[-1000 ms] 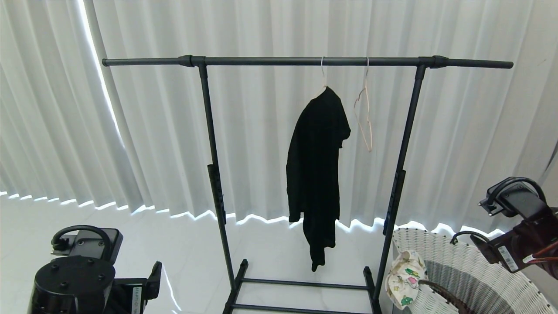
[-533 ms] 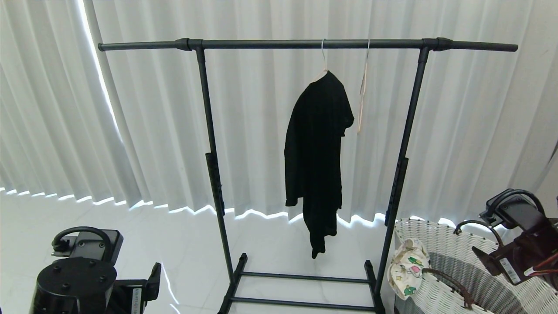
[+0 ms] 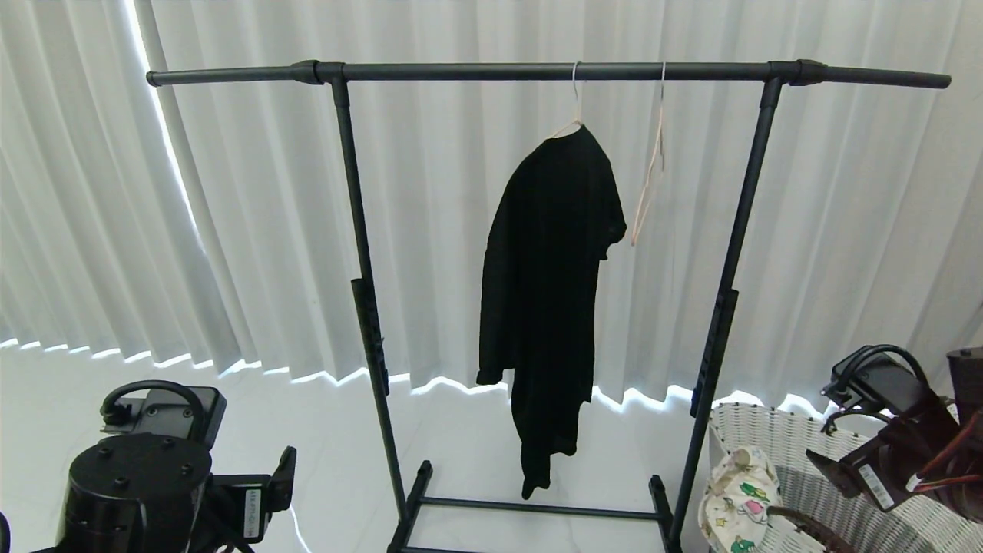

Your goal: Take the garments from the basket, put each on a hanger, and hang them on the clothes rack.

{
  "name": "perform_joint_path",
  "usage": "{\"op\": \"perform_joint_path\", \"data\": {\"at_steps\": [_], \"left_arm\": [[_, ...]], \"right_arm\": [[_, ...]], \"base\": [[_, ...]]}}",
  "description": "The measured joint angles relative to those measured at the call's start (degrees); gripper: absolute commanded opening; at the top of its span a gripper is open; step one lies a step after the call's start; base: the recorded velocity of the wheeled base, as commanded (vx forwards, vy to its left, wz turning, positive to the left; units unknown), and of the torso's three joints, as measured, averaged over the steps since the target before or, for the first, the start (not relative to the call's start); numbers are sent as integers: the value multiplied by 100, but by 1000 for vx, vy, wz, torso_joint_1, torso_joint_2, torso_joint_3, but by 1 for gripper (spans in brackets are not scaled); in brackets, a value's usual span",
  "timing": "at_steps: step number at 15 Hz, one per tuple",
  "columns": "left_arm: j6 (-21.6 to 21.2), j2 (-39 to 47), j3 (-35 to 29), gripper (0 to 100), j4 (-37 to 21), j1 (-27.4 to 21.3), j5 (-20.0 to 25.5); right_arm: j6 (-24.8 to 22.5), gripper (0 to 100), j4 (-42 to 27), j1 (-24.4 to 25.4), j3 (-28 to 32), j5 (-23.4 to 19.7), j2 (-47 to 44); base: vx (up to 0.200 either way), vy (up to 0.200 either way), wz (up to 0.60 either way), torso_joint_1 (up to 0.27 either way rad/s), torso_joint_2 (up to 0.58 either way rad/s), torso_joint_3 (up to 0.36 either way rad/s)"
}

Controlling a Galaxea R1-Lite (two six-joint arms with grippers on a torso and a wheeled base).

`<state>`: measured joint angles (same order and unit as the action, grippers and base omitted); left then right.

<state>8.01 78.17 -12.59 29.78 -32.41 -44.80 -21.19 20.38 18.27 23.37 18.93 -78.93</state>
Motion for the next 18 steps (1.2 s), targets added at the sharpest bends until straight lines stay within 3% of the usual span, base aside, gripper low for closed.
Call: {"op": "perform_joint_path", "data": {"at_steps": [2,11,18], "left_arm": [[-5,63,-102,100,0,0,-4],[39,295,-116,100,2,6,-24],[48,374,249,100,0,6,-30]], "right_arm": [[17,100,299,-15,0,-5,-317],[0,100,706,-245,28,20,-2057],[12,100,2220,-572,27,39,-3685]], "base": [[200,0,0,5,5,0],[0,0,0,0,0,0],[0,0,0,0,0,0]]}}
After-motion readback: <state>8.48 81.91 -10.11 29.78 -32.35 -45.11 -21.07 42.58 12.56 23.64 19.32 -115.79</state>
